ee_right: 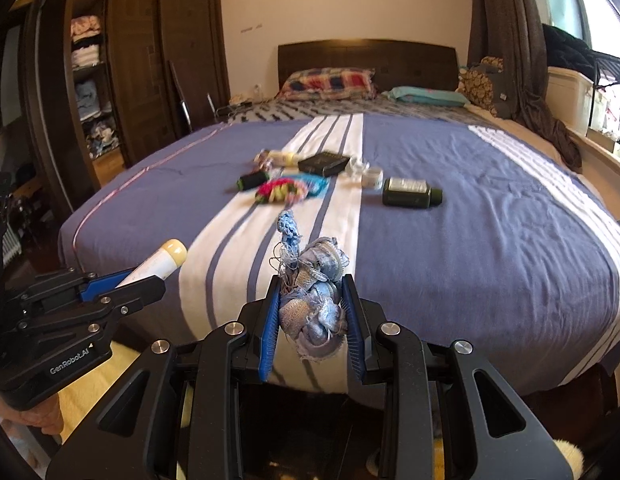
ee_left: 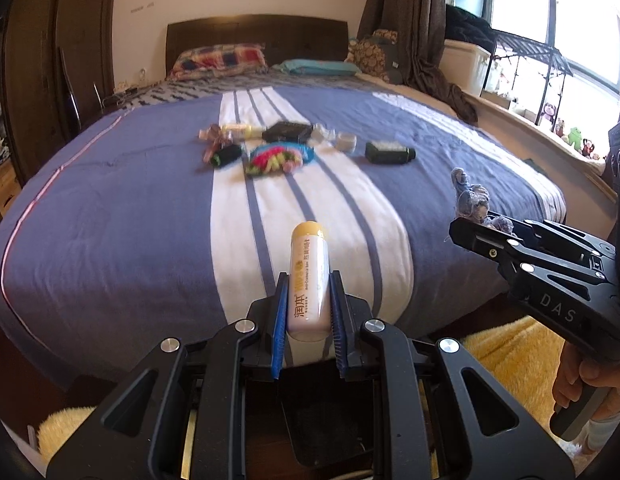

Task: Collect trash
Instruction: 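Carry the tissue and tube with both tools down over the black bin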

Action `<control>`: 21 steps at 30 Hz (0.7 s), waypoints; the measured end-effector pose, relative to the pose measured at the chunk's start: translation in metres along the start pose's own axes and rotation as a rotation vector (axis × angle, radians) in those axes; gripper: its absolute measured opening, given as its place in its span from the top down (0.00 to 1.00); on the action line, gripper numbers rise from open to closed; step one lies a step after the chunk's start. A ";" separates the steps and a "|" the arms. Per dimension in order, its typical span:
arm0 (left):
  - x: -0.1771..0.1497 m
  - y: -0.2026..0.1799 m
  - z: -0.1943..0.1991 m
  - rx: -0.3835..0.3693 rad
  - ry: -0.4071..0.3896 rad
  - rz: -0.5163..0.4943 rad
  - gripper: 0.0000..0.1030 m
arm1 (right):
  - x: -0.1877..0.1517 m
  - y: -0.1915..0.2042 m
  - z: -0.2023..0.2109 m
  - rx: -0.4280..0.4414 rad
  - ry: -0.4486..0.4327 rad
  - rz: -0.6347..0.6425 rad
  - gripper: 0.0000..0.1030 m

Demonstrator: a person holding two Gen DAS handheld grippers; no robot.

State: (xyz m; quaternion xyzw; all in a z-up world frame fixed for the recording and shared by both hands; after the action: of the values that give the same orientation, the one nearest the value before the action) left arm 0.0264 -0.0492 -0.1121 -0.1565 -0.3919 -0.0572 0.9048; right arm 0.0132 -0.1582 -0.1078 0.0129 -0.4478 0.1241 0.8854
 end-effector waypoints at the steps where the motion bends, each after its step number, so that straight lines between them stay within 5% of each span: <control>1: -0.007 0.001 -0.004 0.004 0.019 0.002 0.82 | -0.005 0.002 -0.002 0.006 0.014 -0.001 0.71; 21: -0.129 0.038 -0.122 0.011 0.464 0.088 0.82 | -0.135 0.030 -0.103 0.186 0.425 -0.122 0.71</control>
State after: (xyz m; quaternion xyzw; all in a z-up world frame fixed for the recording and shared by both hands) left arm 0.0306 -0.0554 -0.2936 -0.1515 -0.1666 -0.0498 0.9730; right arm 0.0105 -0.1438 -0.2798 0.0949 -0.2363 0.1113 0.9606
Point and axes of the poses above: each gripper's, at about its wrist camera, not at the fingertips, and z roughly against the way its jaws point, y to its left, x to its top, the point moved 4 cm from there along -z, roughly the way its jaws point, and after that the axes turned 13 degrees about z, right-handed, at the moved point
